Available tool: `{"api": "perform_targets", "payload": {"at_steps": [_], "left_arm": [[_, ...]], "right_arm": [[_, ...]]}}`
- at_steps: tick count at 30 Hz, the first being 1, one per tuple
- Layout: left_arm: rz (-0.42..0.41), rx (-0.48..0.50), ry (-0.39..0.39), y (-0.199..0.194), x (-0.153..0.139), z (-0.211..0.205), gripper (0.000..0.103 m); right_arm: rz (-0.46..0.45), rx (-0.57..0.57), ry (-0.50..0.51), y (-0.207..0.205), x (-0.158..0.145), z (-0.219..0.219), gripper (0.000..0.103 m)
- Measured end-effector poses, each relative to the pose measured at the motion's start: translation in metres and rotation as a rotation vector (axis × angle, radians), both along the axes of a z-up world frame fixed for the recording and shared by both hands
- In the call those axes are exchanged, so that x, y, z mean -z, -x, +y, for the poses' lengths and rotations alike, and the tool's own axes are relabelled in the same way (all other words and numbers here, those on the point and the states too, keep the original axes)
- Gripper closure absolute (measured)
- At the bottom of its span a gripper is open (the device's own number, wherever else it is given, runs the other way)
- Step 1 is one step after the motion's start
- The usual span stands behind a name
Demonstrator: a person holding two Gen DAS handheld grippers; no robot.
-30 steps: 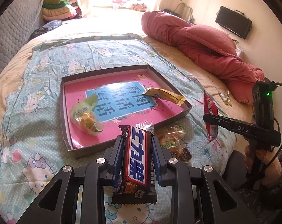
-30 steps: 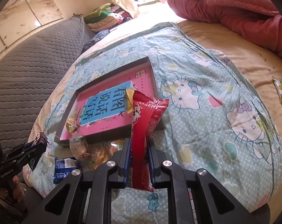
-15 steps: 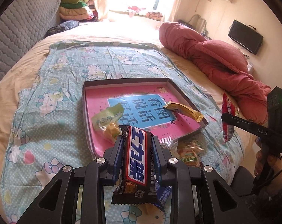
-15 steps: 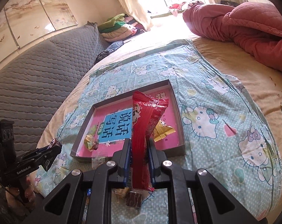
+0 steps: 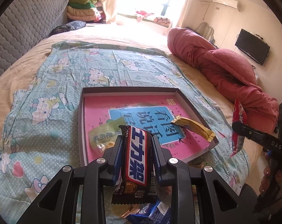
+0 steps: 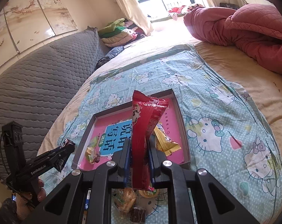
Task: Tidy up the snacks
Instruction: 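Move both held snacks over the pink book inside the box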
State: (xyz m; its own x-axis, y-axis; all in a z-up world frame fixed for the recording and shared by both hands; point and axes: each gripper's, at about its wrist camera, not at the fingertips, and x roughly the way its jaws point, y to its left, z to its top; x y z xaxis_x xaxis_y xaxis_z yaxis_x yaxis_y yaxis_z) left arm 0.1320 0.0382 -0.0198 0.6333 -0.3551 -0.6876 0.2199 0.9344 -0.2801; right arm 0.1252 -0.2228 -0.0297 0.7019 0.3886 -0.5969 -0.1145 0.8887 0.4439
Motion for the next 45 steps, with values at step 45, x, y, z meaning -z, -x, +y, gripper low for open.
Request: {"api": "perform_targets", "payload": {"at_steps": [45], "left_arm": [[0.103, 0.134, 0.007, -0.038, 0.044, -0.04, 0.073]], "right_arm": [[0.087, -0.058, 0.226, -0.057, 0.044, 0.062, 0.086]]}}
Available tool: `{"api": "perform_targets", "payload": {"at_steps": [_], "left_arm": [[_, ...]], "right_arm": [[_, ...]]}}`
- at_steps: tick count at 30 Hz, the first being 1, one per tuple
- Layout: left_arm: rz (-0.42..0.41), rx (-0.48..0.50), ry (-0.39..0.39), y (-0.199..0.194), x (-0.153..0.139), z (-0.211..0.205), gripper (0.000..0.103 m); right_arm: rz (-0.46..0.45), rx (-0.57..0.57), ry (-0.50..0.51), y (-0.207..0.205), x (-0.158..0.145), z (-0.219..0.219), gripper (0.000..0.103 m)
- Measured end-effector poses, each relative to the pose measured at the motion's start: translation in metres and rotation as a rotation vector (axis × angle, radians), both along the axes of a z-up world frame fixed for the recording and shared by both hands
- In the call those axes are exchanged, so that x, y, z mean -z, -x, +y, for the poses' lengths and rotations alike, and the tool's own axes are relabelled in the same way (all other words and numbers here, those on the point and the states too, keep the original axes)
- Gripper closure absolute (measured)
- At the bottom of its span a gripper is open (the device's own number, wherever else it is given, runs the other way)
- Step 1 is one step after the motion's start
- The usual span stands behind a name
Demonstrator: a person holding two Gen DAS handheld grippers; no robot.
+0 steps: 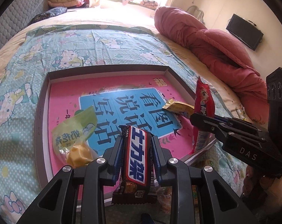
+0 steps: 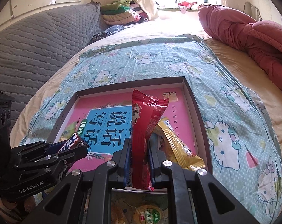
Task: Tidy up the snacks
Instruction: 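Move both held snacks over the pink book inside the box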
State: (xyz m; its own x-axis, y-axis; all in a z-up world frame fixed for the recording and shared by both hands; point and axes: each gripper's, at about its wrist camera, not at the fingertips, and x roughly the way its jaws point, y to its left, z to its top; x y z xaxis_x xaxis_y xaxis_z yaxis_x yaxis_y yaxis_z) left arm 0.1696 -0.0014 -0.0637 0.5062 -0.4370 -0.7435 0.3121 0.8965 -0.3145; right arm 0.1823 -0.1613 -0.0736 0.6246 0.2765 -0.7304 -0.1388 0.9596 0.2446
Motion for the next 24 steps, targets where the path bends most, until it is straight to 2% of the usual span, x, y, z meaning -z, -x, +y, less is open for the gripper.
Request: {"api": "perform_targets", "payload": {"at_steps": [24], "left_arm": [[0.038, 0.015, 0.02, -0.003, 0.01, 0.003, 0.073]], "right_arm": [[0.093, -0.042, 0.003, -0.005, 0.025, 0.013, 0.086]]}}
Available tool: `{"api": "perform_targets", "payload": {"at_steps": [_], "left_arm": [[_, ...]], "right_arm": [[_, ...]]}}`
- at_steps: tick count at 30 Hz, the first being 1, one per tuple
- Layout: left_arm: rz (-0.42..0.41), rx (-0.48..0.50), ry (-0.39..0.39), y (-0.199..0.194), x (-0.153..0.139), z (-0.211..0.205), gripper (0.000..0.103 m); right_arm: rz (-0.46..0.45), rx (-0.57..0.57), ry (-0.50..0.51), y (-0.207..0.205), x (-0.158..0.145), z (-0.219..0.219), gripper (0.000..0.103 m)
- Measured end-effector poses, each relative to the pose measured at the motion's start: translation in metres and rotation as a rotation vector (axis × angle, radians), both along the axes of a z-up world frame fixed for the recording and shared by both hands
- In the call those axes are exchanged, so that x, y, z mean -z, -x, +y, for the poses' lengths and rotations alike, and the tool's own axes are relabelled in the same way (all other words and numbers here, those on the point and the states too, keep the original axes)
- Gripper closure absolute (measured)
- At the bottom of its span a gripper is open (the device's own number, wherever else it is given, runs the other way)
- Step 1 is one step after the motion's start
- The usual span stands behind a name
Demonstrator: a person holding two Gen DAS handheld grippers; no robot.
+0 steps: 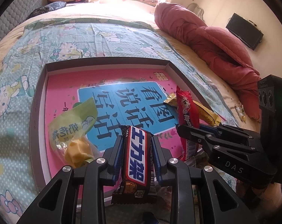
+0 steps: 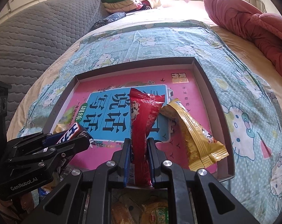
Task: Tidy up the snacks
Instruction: 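Move both held snacks over the pink book inside the box, then open the left tool to drop the Snickers bar while the right tool releases the red wafer package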
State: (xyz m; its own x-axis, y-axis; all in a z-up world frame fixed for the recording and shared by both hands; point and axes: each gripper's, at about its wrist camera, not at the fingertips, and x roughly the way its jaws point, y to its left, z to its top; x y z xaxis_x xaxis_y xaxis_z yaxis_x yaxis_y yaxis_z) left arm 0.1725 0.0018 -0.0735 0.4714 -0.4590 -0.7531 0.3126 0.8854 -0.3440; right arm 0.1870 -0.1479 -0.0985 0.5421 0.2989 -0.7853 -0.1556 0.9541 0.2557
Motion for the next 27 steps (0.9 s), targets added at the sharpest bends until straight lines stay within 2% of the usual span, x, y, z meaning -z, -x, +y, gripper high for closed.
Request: {"api": "perform_targets", "payload": {"at_steps": [12, 20, 27], "left_arm": [[0.036, 0.0, 0.023, -0.004, 0.004, 0.001, 0.072], [0.054, 0.002, 0.054, -0.004, 0.001, 0.002, 0.062], [0.053, 0.005, 0.026, -0.001, -0.002, 0.0, 0.051]], "right_arm": [[0.032, 0.023, -0.018, 0.0, 0.003, -0.007, 0.085], [0.031, 0.05, -0.002, 0.0, 0.002, -0.01, 0.084], [0.031, 0.08, 0.004, 0.002, 0.001, -0.016, 0.079]]}}
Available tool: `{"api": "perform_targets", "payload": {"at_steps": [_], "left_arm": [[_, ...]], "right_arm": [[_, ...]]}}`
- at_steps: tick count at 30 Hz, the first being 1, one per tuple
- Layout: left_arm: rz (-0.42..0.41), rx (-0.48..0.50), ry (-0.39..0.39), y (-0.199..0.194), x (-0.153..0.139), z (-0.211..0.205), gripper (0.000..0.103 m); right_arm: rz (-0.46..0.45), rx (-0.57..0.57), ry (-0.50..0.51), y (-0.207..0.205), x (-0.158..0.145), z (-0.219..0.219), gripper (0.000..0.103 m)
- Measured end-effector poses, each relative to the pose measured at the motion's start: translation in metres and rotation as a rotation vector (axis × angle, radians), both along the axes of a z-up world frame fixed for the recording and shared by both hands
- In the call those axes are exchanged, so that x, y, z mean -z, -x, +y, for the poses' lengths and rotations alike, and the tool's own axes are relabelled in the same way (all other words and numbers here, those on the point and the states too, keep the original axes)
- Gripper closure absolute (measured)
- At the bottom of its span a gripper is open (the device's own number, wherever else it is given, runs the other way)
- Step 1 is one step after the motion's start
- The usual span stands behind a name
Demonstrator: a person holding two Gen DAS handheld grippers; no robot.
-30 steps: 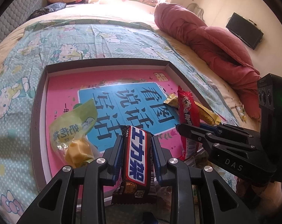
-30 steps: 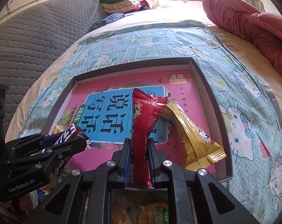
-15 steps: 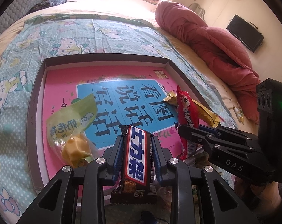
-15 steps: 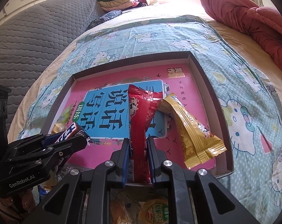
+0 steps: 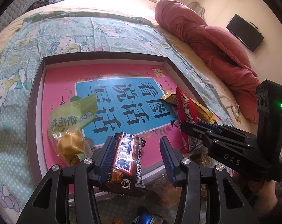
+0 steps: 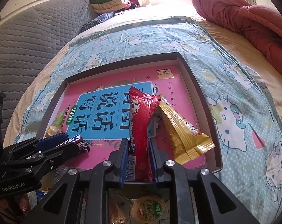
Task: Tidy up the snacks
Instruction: 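Open the left tool to drop the Snickers bar while the right tool releases the red wafer package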
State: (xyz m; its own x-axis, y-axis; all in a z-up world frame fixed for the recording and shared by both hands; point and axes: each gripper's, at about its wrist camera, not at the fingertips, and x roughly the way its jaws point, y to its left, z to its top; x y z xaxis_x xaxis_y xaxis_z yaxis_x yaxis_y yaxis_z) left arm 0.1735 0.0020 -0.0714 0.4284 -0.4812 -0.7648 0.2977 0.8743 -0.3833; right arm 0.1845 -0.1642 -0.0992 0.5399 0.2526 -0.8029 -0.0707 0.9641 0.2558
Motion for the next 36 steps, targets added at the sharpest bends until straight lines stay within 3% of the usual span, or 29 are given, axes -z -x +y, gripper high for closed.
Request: {"api": "perform_targets", "payload": {"at_steps": [8, 24, 36], "left_arm": [[-0.04, -0.016, -0.009, 0.006, -0.014, 0.003, 0.039], [-0.046, -0.034, 0.005, 0.006, -0.02, 0.013, 0.031], [-0.09, -0.073, 0.01, 0.013, -0.035, 0.031, 0.028]], "right_arm": [[-0.017, 0.039, 0.006, 0.004, -0.005, -0.009, 0.072], [-0.049, 0.068, 0.021, 0.01, -0.016, -0.017, 0.063], [-0.096, 0.081, 0.004, 0.018, -0.034, -0.025, 0.062]]}}
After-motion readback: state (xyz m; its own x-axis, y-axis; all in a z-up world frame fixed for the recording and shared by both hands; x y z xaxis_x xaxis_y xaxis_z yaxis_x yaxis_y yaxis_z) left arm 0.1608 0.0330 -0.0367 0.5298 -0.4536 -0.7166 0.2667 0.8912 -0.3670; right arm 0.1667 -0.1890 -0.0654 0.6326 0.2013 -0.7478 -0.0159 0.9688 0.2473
